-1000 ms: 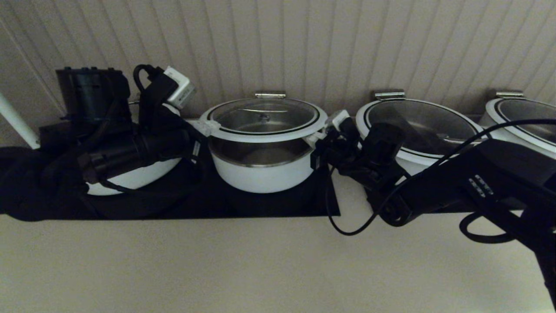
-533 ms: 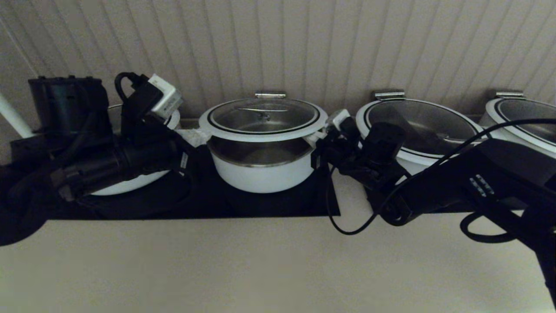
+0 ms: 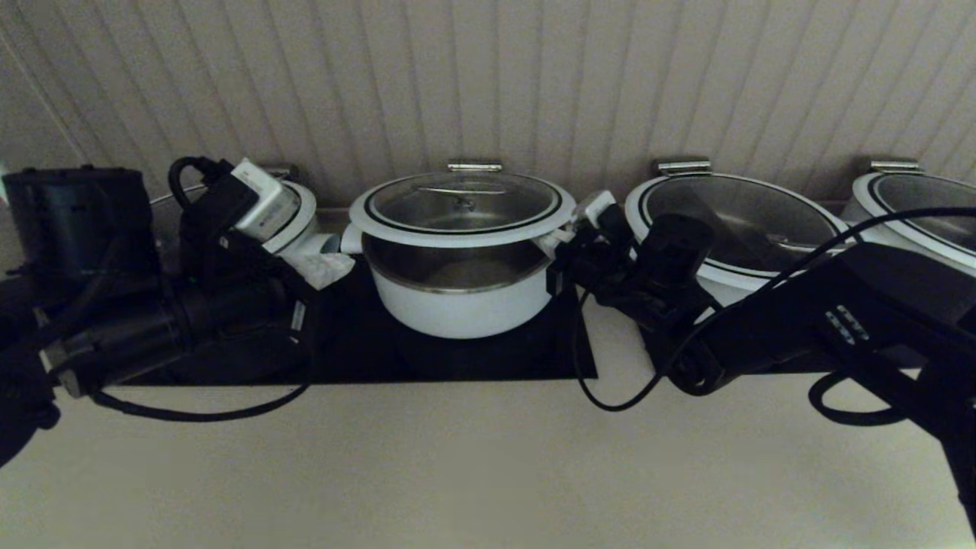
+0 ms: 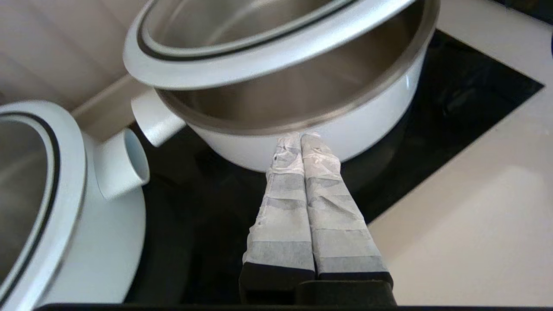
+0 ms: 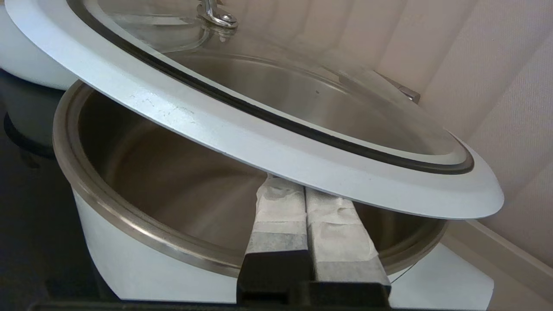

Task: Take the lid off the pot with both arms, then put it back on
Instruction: Hold the pot lid with the right arm

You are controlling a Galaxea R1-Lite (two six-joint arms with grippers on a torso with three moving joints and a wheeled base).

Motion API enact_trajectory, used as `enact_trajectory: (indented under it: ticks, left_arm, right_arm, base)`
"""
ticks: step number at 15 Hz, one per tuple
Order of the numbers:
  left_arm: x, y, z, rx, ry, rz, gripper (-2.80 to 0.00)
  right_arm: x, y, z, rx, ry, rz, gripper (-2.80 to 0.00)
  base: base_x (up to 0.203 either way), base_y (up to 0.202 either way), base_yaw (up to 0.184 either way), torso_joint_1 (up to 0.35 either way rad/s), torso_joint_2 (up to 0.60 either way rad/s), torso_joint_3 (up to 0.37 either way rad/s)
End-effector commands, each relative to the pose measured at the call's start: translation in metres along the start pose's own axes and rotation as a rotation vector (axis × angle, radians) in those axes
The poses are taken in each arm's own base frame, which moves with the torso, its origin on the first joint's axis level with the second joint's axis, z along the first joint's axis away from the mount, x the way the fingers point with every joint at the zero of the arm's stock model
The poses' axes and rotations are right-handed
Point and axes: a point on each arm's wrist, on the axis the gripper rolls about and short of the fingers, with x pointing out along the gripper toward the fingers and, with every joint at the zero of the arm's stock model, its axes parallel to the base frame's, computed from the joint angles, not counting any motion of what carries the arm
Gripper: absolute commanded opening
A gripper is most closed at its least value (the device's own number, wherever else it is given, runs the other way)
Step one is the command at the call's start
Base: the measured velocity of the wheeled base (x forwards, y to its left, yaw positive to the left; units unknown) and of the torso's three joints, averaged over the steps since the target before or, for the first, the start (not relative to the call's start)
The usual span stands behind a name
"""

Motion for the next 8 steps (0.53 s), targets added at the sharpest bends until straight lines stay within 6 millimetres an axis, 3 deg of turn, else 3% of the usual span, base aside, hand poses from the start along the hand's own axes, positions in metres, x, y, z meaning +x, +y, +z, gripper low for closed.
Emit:
enact_trajectory:
  ticks: [1, 8]
  left_arm:
    - [-0.002, -0.002, -0.005, 0.0, 0.01, -0.007, -2.8]
    - [0.011, -0.007, -0.019, -0.037, 0.068, -0.038, -2.8]
  right_arm:
    - [0.0, 0.0, 0.003, -0.005, -0.011, 0.0, -2.8]
    - [0.0, 0.0, 0.002, -0.005, -0.009, 0.0, -2.8]
  base:
    - [0.0, 0.0, 0.0, 0.0, 0.0, 0.0]
    - [0.0, 0.0, 0.0, 0.0, 0.0, 0.0]
